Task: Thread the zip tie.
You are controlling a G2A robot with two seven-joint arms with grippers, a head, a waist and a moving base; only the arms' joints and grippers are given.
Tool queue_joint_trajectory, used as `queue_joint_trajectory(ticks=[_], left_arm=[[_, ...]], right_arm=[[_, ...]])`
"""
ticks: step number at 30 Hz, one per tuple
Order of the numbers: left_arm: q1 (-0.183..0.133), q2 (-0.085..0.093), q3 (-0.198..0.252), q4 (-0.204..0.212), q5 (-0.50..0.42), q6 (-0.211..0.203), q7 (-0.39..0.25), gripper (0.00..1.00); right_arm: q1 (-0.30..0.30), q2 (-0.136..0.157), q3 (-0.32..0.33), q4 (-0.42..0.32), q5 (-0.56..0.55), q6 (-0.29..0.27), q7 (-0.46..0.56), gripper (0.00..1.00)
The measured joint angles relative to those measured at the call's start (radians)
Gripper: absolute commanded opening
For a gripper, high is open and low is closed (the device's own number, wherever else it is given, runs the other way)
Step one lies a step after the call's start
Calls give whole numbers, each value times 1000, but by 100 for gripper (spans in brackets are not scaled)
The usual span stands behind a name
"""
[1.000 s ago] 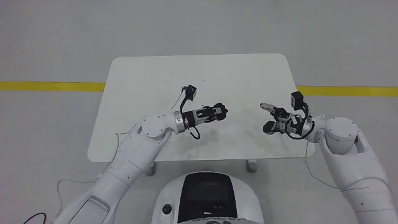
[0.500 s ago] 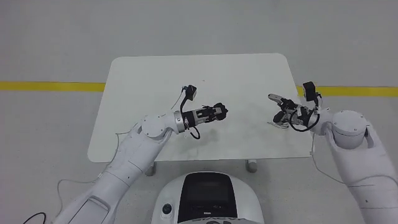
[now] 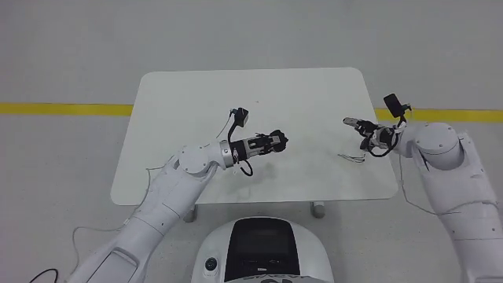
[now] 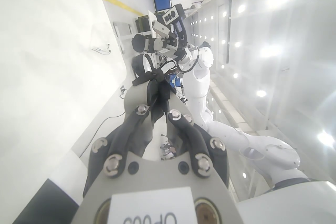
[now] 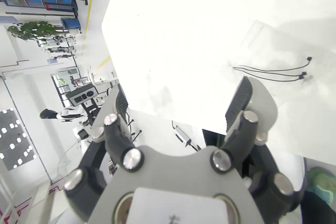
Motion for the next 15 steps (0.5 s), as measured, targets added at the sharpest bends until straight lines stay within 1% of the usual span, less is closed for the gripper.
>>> queue_joint_trajectory(ticks=[3,12,15], left_arm=[[0,0,0,0,0,0,0,0],[0,0,0,0,0,0,0,0],[0,0,0,0,0,0,0,0]], right_arm=[[20,-13,10,6,-32,0,30,100],[19,-12,10,6,-31,0,28,100],[13,-11,10,-9,-7,-3,43,100]])
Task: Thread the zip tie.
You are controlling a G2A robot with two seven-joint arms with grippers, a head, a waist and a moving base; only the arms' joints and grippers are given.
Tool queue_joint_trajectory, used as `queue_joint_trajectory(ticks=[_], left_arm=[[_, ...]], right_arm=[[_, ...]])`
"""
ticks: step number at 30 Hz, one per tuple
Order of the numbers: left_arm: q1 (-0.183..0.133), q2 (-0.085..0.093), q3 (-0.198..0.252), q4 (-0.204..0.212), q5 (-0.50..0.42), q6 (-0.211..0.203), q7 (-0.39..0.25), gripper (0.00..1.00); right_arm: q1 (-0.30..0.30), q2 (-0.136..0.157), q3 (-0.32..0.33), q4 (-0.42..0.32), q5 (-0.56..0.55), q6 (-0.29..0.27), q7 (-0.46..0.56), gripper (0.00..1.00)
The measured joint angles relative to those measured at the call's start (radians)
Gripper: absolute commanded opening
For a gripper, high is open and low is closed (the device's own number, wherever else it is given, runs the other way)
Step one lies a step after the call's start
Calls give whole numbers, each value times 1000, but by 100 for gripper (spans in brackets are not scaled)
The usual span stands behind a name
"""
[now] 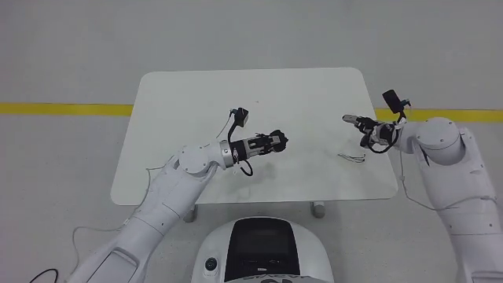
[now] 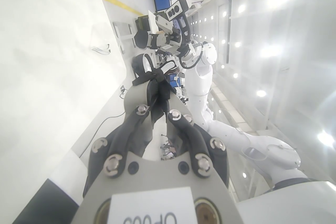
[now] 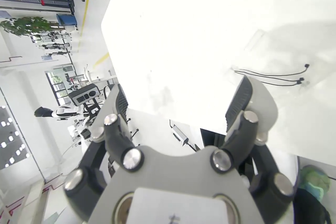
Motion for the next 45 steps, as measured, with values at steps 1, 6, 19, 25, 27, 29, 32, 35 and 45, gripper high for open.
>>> queue_joint_trajectory(ticks=[1,6,19,25,27,29,32,35,45], left_arm=[[0,0,0,0,0,0,0,0],[0,0,0,0,0,0,0,0],[0,0,0,0,0,0,0,0],[0,0,0,0,0,0,0,0],[0,0,0,0,0,0,0,0],[0,0,0,0,0,0,0,0],[0,0,0,0,0,0,0,0],[0,0,0,0,0,0,0,0],[0,0,0,0,0,0,0,0]], right_arm=[[-1,2,2,-9,-9,2,4,100],[31,9,2,-11,-137,3,101,100],[228,-79,-83,140,-489,3,350,100],[245,-147,-22,222,-612,3,350,100],[229,-177,31,221,-655,3,350,100],[204,-206,80,200,-675,3,350,100],[161,-242,151,162,-701,3,350,100],[163,-241,146,163,-700,3,350,100],[131,-238,103,118,-762,1,337,100]])
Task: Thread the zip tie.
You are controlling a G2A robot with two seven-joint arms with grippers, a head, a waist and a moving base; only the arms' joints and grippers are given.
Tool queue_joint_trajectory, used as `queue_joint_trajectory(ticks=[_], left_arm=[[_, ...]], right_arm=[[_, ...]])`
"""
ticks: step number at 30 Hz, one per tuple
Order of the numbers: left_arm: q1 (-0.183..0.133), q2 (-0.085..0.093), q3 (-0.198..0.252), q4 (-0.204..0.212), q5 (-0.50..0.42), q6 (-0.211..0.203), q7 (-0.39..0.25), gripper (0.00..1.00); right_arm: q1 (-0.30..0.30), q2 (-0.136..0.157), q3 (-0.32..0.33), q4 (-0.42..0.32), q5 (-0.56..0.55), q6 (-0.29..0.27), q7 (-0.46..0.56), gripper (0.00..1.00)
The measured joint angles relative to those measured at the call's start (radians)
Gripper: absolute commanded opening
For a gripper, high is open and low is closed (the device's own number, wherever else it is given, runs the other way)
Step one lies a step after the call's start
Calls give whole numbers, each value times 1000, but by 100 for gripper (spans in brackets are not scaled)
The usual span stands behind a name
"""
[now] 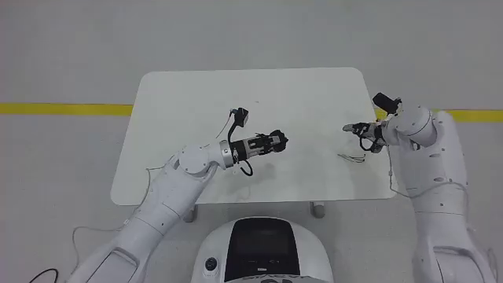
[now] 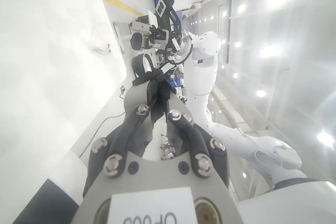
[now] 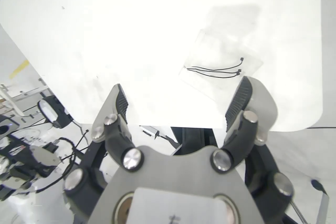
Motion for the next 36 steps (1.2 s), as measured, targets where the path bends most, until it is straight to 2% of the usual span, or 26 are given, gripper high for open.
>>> queue_joint_trajectory(ticks=[5,14,22,32,36], left_arm=[[0,0,0,0,0,0,0,0],[0,0,0,0,0,0,0,0],[0,0,0,0,0,0,0,0],[0,0,0,0,0,0,0,0],[0,0,0,0,0,0,0,0]], right_arm=[[14,-12,1,28,-38,2,13,100],[33,-65,45,84,-49,2,13,100],[16,-120,109,48,-97,2,13,100],[12,-122,109,42,-85,1,7,100],[5,-127,108,21,-127,2,9,100]])
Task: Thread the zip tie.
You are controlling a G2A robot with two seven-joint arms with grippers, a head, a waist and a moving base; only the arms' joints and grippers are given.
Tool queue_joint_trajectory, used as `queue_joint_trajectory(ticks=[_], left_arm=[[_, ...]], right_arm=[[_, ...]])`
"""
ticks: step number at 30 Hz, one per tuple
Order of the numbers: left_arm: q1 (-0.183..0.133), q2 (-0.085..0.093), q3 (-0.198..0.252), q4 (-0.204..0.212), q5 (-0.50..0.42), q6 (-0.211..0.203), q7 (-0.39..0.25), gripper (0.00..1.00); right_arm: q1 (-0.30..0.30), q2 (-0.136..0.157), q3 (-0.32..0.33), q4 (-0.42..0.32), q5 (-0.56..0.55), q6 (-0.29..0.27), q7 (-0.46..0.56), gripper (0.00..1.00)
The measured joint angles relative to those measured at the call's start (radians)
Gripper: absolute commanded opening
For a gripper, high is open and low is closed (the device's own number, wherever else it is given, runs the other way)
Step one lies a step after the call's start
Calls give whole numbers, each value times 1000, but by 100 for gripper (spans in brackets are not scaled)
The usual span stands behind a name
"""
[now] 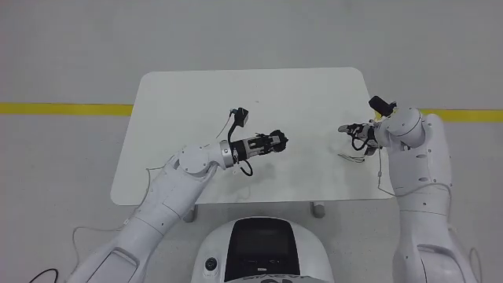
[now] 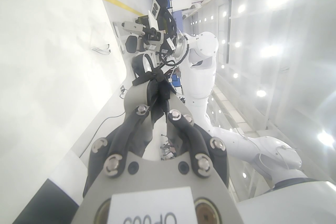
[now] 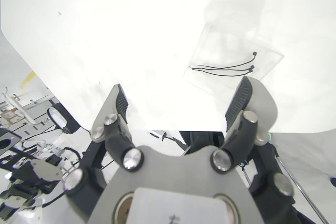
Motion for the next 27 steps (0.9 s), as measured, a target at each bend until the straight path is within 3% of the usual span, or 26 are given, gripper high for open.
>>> queue_joint_trajectory(ticks=[5,11,23,27], left_arm=[[0,0,0,0,0,0,0,0],[0,0,0,0,0,0,0,0],[0,0,0,0,0,0,0,0],[0,0,0,0,0,0,0,0]], right_arm=[[10,-26,20,37,-42,0,4,100],[36,-78,65,74,-132,0,4,100],[28,-232,214,30,-308,0,4,100],[28,-281,259,-17,-340,0,4,100]])
